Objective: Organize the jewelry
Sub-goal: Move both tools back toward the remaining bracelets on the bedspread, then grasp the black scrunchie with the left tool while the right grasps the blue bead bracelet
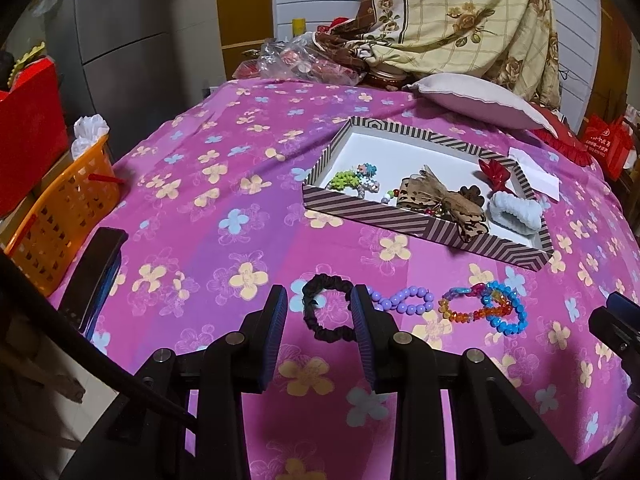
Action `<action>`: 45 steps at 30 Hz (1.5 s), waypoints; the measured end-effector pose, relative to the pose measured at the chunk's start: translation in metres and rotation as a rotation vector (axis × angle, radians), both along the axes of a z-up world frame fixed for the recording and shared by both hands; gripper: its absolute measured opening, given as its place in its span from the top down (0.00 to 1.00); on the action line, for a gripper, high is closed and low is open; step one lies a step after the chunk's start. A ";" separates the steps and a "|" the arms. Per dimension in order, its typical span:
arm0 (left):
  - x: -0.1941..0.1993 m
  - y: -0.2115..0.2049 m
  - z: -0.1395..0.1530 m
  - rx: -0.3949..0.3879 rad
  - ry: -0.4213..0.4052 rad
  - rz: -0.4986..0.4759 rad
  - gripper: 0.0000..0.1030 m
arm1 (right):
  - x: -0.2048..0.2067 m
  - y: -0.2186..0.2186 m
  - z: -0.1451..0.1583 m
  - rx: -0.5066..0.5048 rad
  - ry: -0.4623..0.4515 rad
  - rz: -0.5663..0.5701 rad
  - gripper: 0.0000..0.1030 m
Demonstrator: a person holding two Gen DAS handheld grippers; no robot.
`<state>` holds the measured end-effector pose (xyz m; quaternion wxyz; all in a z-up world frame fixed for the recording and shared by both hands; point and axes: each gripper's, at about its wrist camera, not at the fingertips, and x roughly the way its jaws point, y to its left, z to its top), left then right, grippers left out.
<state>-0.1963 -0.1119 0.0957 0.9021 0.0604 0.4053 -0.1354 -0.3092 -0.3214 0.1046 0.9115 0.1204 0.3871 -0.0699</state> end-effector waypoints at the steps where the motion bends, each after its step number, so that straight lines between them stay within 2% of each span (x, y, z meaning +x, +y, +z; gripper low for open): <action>1: 0.001 0.000 -0.001 0.001 0.003 0.002 0.70 | 0.000 0.000 -0.001 0.001 0.000 0.000 0.28; 6: 0.007 0.007 0.000 -0.038 0.038 0.005 0.70 | 0.003 -0.001 -0.003 -0.002 0.011 0.001 0.28; 10: 0.029 0.032 0.001 -0.171 0.154 0.022 0.70 | 0.004 -0.004 -0.007 0.000 0.011 0.009 0.28; 12: 0.039 0.043 0.000 -0.203 0.184 0.038 0.70 | 0.004 -0.007 -0.010 0.002 0.015 0.008 0.28; 15: 0.045 0.049 -0.004 -0.208 0.197 0.051 0.70 | 0.005 -0.011 -0.016 0.009 0.021 0.008 0.28; 19: 0.054 0.047 -0.021 -0.222 0.259 0.054 0.68 | 0.008 -0.013 -0.027 0.020 0.043 0.017 0.28; 27: 0.060 0.038 -0.057 -0.179 0.334 0.046 0.68 | 0.013 -0.017 -0.042 -0.002 0.068 0.031 0.28; 29: 0.061 0.036 -0.062 -0.162 0.336 0.046 0.68 | 0.018 -0.019 -0.048 -0.003 0.082 0.038 0.34; 31: 0.064 0.034 -0.066 -0.147 0.339 0.046 0.68 | 0.027 -0.019 -0.056 -0.021 0.105 0.048 0.43; 35: 0.068 0.029 -0.073 -0.118 0.337 0.041 0.68 | 0.044 -0.018 -0.069 -0.057 0.141 0.068 0.49; 40: 0.075 0.021 -0.075 -0.088 0.321 0.039 0.68 | 0.067 -0.012 -0.088 -0.136 0.211 0.093 0.65; 42: 0.077 0.019 -0.076 -0.077 0.311 0.035 0.68 | 0.070 -0.007 -0.088 -0.176 0.207 0.113 0.68; 45: 0.077 0.014 -0.076 -0.063 0.292 0.024 0.68 | 0.075 -0.002 -0.089 -0.207 0.197 0.149 0.83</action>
